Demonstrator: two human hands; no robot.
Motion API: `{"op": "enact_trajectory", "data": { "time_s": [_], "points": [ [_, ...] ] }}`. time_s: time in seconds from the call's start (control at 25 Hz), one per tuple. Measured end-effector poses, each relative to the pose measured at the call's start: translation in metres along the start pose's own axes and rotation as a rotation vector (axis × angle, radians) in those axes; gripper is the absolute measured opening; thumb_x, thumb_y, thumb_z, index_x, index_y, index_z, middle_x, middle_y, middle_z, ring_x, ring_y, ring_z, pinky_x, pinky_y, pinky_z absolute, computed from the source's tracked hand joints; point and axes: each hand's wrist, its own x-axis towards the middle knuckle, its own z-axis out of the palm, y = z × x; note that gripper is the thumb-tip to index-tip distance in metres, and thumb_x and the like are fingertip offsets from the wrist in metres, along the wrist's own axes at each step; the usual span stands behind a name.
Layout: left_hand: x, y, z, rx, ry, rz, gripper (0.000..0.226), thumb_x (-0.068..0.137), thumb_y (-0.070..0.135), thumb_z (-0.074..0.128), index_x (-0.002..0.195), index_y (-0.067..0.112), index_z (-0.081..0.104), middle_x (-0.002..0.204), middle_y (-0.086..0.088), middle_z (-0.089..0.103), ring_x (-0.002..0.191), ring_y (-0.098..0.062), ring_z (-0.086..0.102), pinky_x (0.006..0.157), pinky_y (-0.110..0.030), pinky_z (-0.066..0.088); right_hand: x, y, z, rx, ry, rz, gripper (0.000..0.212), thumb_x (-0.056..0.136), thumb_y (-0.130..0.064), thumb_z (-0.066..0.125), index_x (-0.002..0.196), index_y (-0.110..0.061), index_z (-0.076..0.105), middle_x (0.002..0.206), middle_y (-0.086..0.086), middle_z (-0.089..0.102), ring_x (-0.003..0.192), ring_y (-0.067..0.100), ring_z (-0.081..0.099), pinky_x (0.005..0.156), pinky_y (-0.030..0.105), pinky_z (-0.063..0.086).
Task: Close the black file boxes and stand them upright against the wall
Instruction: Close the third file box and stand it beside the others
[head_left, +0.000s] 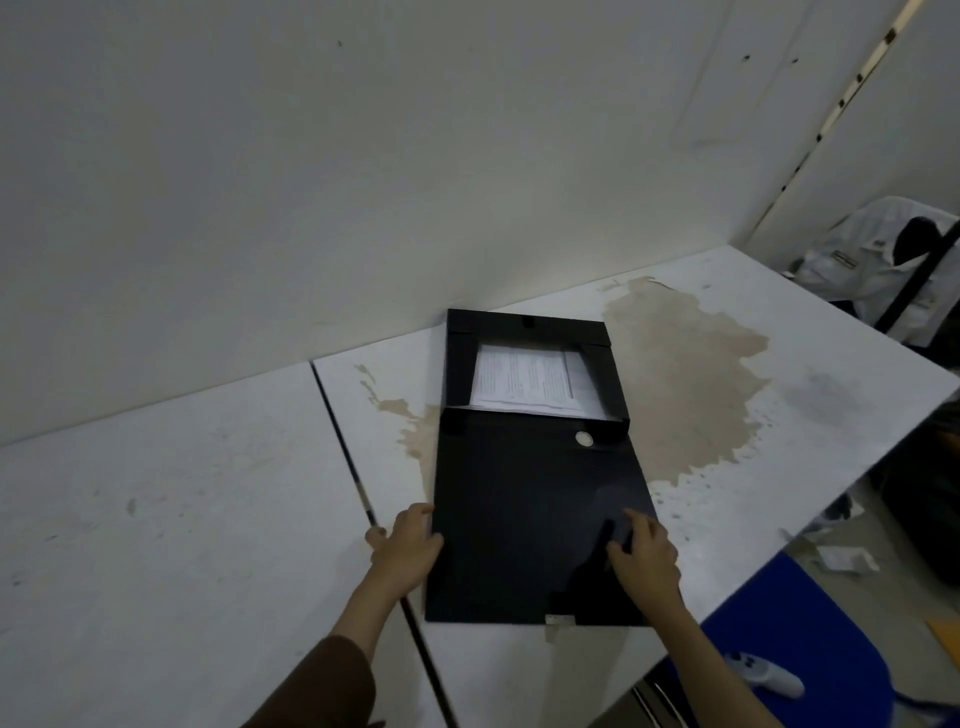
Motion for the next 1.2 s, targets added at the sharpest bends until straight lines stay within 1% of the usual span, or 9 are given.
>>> {"op": "enact_trajectory", "data": {
  "time_s": [0.08,0.16,0.32,0.4,0.6,0.68,0.8,0.96,1.2],
  "points": [
    [0.002,0.010,0.016,0.101,0.078,-0.058,0.052,0.093,0.028,0.035,0.142,0.022,0.020,0.150,-0.003,0.029,0.139,-0.035,0.011,0.115,-0.042,0.016,0.017,0.007,-0.009,0.053,-0.059,0.121,0.055,0.088,-0.023,0.053,0.137,-0.018,0.031,0.147,0.020,0.025,0.131,0.042,0.026,0.106,0.053,0.026],
    [0.002,0.017,0.030,0.110,0.119,-0.026,0.054,0.093,0.029,0.038,0.143,0.021,0.019,0.150,-0.005,0.028,0.138,-0.031,0.019,0.114,-0.042,0.021,0.024,0.004,-0.009,0.055,-0.091,0.171,0.056,0.088,-0.027,0.052,0.138,-0.022,0.027,0.147,0.020,0.022,0.131,0.041,0.022,0.107,0.053,0.023],
    [0.005,0.033,0.028,-0.182,0.318,-0.104,0.054,0.089,0.033,0.048,0.138,0.017,0.029,0.137,-0.016,0.042,0.125,-0.033,0.040,0.107,-0.042,0.035,0.025,-0.010,-0.006,0.313,0.013,0.270,0.054,0.088,-0.020,0.052,0.136,-0.017,0.027,0.141,0.025,0.029,0.126,0.042,0.031,0.105,0.055,0.029],
    [0.006,0.033,0.010,-0.292,0.427,-0.143,0.052,0.090,0.032,0.048,0.136,0.012,0.034,0.133,-0.017,0.050,0.120,-0.035,0.046,0.103,-0.042,0.038,0.020,-0.020,0.003,0.468,0.040,0.264,0.057,0.087,-0.015,0.054,0.137,-0.015,0.026,0.141,0.024,0.032,0.124,0.041,0.036,0.105,0.055,0.032],
    [-0.014,0.003,-0.030,-0.159,0.492,-0.196,0.050,0.092,0.034,0.045,0.136,0.012,0.035,0.133,-0.015,0.052,0.124,-0.035,0.039,0.103,-0.043,0.032,-0.025,-0.037,0.046,0.659,0.015,0.167,0.064,0.079,-0.011,0.059,0.134,-0.011,0.028,0.137,0.020,0.040,0.121,0.040,0.043,0.100,0.056,0.040],
    [-0.032,-0.018,-0.043,-0.145,0.523,-0.225,0.051,0.091,0.033,0.046,0.136,0.012,0.035,0.133,-0.015,0.052,0.124,-0.035,0.040,0.103,-0.043,0.032,-0.047,-0.048,0.060,0.670,-0.032,0.166,0.069,0.076,-0.015,0.061,0.136,-0.009,0.026,0.139,0.019,0.038,0.123,0.040,0.042,0.101,0.053,0.040],
    [-0.061,-0.058,-0.062,-0.153,0.570,-0.290,0.052,0.090,0.032,0.048,0.136,0.012,0.035,0.133,-0.015,0.052,0.124,-0.035,0.040,0.102,-0.044,0.032,-0.078,-0.067,0.086,0.605,-0.076,0.142,0.069,0.067,-0.029,0.061,0.128,-0.007,0.036,0.130,0.022,0.047,0.114,0.041,0.050,0.097,0.055,0.044],
    [-0.097,-0.117,-0.091,-0.196,0.627,-0.351,0.051,0.091,0.028,0.049,0.136,0.010,0.034,0.133,-0.017,0.052,0.124,-0.036,0.039,0.102,-0.045,0.032,-0.130,-0.105,0.112,0.498,-0.134,0.098,0.066,0.081,-0.018,0.060,0.138,-0.011,0.026,0.139,0.018,0.040,0.124,0.039,0.041,0.103,0.054,0.036],
    [-0.123,-0.180,-0.114,-0.218,0.604,-0.390,0.050,0.089,0.022,0.051,0.135,0.010,0.033,0.132,-0.018,0.052,0.121,-0.038,0.040,0.098,-0.045,0.035,-0.165,-0.128,0.145,0.386,-0.151,-0.023,0.064,0.084,-0.019,0.057,0.139,-0.014,0.024,0.139,0.016,0.042,0.124,0.038,0.043,0.102,0.053,0.034]
  ]
}}
